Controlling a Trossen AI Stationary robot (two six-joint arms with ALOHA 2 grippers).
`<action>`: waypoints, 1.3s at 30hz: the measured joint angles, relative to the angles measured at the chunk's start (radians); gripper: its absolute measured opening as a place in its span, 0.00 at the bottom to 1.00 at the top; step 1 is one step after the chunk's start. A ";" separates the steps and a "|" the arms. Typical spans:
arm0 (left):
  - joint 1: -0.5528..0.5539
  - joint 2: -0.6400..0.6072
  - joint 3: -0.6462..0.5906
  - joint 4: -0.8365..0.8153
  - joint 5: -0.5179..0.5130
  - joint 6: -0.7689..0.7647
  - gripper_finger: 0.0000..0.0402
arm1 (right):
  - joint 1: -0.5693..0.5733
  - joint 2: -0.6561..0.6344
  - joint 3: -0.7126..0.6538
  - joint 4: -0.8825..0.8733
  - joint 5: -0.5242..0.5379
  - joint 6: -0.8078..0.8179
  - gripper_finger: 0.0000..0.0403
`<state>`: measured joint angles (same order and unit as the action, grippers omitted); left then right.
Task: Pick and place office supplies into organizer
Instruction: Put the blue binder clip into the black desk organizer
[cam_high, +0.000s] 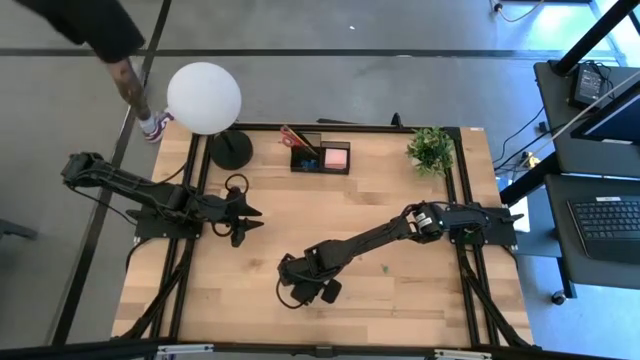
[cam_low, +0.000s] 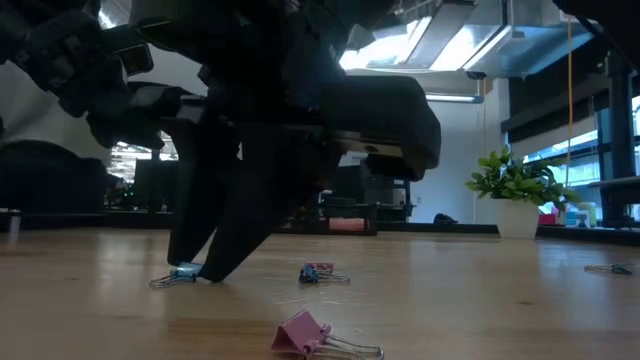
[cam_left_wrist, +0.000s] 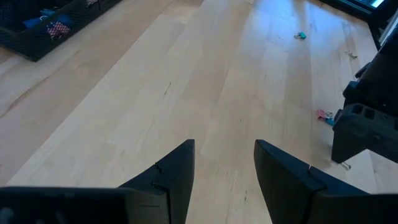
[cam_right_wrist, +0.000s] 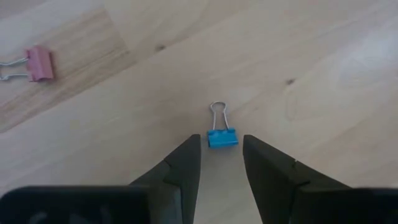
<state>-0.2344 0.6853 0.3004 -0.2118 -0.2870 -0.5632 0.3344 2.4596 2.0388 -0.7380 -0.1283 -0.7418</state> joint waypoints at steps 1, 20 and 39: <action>0.000 0.000 0.000 0.000 0.000 0.000 0.40 | 0.000 0.000 0.000 0.000 -0.001 0.000 0.31; 0.000 0.000 0.000 -0.002 -0.003 0.000 0.40 | 0.001 0.002 0.000 0.012 -0.007 -0.004 0.31; 0.000 0.000 0.000 -0.002 -0.009 0.000 0.40 | 0.002 0.003 0.000 0.012 -0.009 0.013 0.17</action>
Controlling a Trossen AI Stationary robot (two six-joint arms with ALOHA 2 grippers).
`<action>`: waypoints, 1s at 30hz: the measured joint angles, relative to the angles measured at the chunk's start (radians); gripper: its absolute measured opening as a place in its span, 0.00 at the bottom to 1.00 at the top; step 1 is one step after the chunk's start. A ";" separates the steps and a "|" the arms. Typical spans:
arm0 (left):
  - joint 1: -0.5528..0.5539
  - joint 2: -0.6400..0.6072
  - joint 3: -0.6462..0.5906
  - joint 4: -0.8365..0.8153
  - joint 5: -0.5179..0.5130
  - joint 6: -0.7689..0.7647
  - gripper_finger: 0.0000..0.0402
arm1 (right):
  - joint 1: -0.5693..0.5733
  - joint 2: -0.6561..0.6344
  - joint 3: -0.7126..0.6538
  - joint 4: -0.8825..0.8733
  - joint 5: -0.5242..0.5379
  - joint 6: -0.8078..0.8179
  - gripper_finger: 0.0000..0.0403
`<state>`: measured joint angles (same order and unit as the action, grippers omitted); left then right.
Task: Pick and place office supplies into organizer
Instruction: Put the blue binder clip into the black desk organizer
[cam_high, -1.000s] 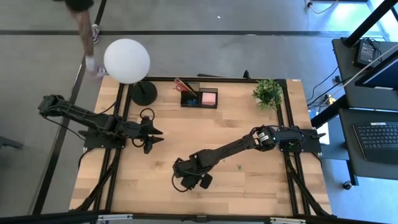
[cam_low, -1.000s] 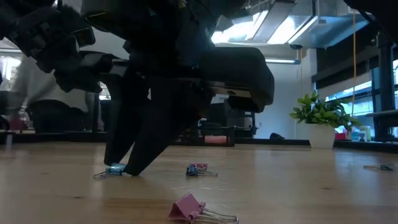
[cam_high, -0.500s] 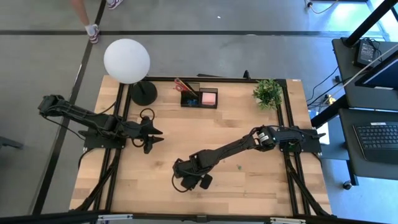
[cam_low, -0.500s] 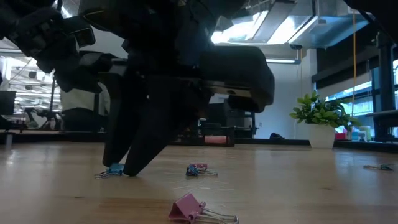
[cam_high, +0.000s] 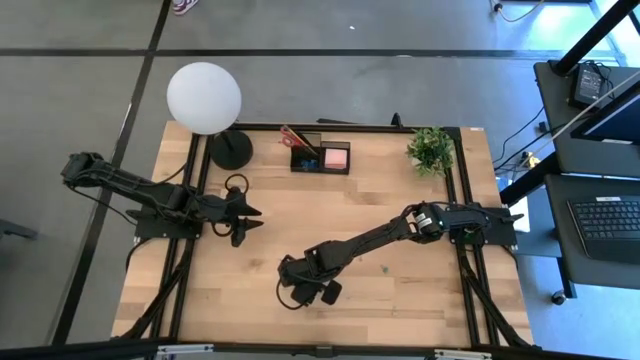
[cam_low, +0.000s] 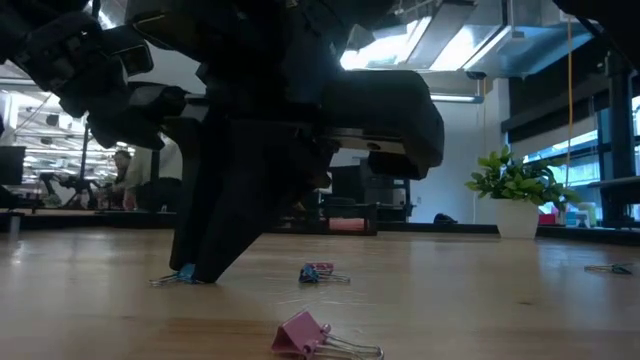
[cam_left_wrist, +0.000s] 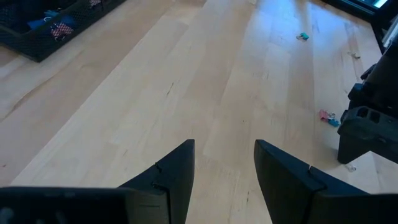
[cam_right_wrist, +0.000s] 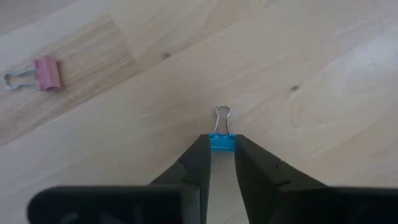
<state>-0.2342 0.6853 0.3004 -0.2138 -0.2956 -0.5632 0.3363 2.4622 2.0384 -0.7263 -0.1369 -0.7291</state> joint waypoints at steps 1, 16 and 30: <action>0.000 0.000 0.000 0.000 0.000 0.000 0.40 | 0.000 0.000 0.000 0.000 0.001 0.020 0.17; 0.000 0.000 0.000 0.000 0.000 0.000 0.40 | -0.054 0.000 0.191 -0.141 0.119 0.425 0.16; 0.000 0.000 0.001 -0.009 0.000 0.000 0.40 | -0.335 -0.147 0.277 -0.451 0.175 0.653 0.16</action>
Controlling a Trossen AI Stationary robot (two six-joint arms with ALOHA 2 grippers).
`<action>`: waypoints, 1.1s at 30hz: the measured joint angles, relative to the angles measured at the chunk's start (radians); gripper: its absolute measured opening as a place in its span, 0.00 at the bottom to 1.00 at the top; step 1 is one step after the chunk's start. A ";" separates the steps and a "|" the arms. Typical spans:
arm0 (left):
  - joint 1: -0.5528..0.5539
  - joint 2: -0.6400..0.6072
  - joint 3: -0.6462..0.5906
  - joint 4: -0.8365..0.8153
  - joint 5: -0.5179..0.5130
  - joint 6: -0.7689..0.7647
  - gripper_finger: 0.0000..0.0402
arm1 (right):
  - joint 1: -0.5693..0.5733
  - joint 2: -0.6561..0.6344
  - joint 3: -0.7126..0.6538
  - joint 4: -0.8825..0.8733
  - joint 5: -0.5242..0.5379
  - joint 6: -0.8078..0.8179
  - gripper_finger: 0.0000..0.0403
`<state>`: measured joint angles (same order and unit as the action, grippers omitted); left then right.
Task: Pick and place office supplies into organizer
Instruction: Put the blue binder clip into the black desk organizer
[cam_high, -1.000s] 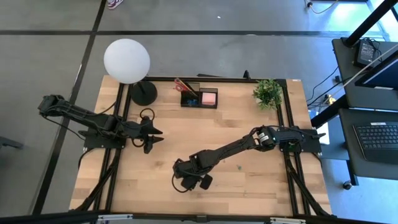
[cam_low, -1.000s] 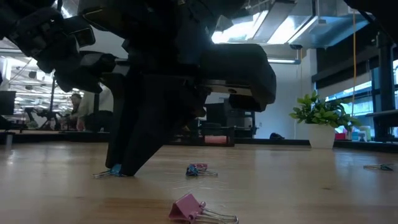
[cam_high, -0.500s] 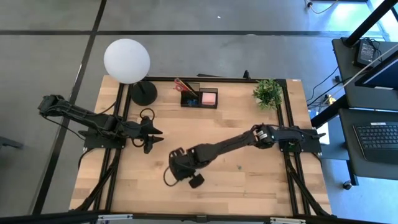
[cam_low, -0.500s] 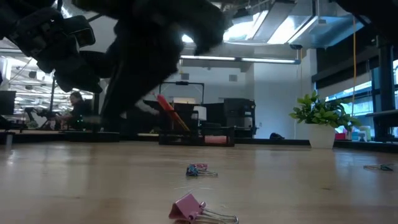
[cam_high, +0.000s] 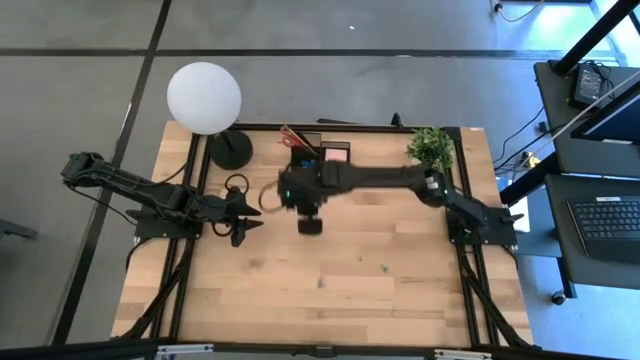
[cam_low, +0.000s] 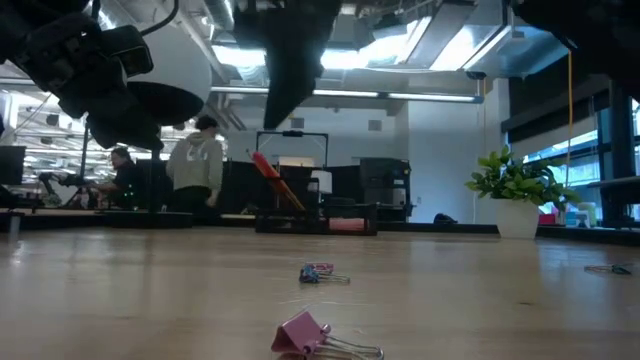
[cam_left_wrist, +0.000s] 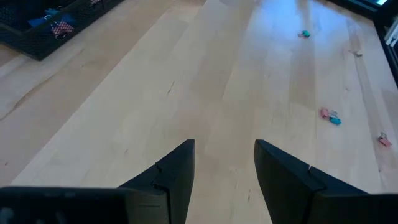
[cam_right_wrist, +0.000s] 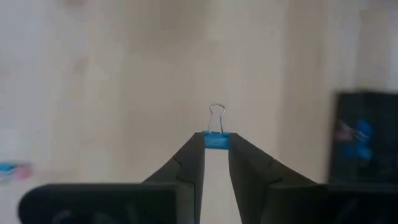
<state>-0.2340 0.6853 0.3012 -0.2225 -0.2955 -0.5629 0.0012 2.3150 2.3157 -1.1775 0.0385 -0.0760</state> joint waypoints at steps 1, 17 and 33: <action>0.000 0.000 0.000 -0.002 0.000 0.000 0.40 | -0.021 0.000 0.000 -0.003 0.002 0.018 0.16; 0.000 0.000 0.000 -0.001 -0.047 0.000 0.40 | -0.287 0.008 -0.202 0.193 0.013 0.267 0.16; 0.000 0.000 0.000 0.001 -0.080 0.000 0.40 | -0.350 0.008 -0.278 0.314 0.057 0.281 0.16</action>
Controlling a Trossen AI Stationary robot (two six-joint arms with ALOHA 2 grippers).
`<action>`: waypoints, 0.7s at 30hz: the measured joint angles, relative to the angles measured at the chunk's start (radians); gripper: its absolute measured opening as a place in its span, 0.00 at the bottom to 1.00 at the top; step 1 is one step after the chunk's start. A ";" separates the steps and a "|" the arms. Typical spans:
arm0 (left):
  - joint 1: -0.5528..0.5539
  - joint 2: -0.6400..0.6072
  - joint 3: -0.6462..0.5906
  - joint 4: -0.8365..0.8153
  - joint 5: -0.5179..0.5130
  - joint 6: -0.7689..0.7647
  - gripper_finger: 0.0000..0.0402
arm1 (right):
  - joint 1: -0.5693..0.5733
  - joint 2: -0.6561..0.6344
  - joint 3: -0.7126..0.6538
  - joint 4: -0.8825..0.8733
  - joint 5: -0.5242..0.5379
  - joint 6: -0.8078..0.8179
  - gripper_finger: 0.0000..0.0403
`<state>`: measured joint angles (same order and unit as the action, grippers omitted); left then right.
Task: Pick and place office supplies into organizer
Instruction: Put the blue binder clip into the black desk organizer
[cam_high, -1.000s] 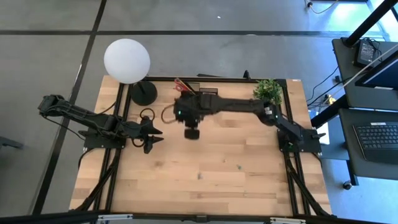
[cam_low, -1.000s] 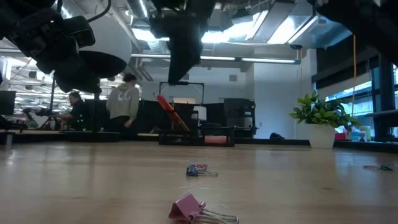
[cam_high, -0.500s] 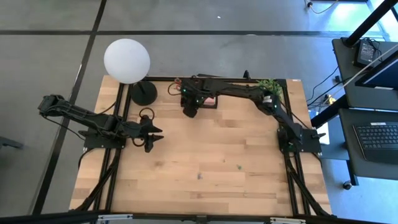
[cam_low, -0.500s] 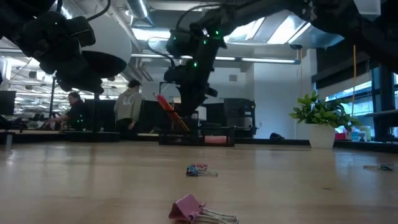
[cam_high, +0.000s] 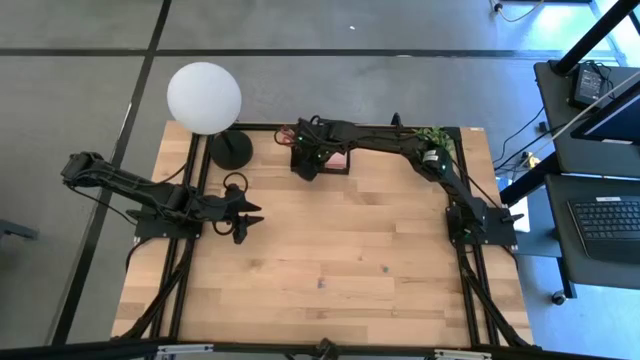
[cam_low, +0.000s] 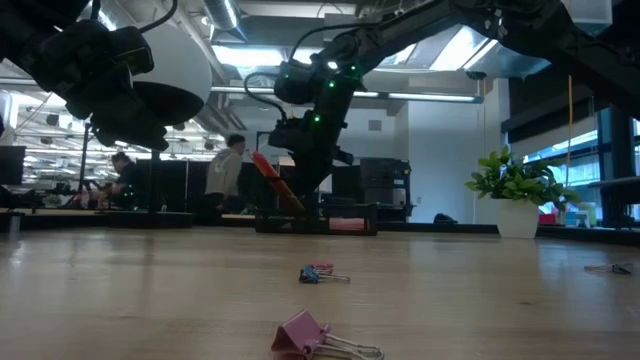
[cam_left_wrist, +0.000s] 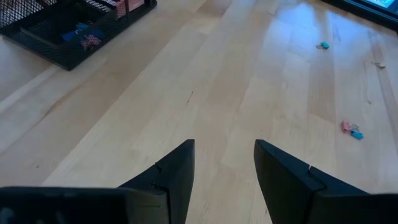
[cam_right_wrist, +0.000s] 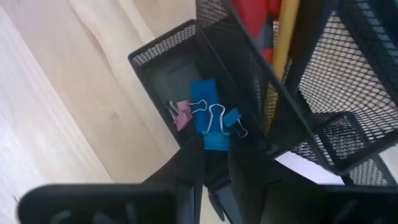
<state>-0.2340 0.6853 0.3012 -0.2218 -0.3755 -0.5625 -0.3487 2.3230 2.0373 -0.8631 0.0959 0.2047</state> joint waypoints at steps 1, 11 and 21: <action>0.000 0.000 0.000 0.000 -0.001 0.000 0.40 | -0.001 0.000 0.000 0.000 0.000 0.000 0.16; 0.000 0.000 0.000 0.000 -0.002 0.000 0.40 | -0.003 0.000 0.000 0.000 0.000 -0.001 0.18; 0.000 0.000 0.000 0.000 -0.002 0.000 0.40 | -0.003 0.000 0.000 -0.001 0.000 0.000 0.25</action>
<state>-0.2340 0.6853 0.3012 -0.2218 -0.3779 -0.5629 -0.3515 2.3230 2.0373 -0.8639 0.0956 0.2043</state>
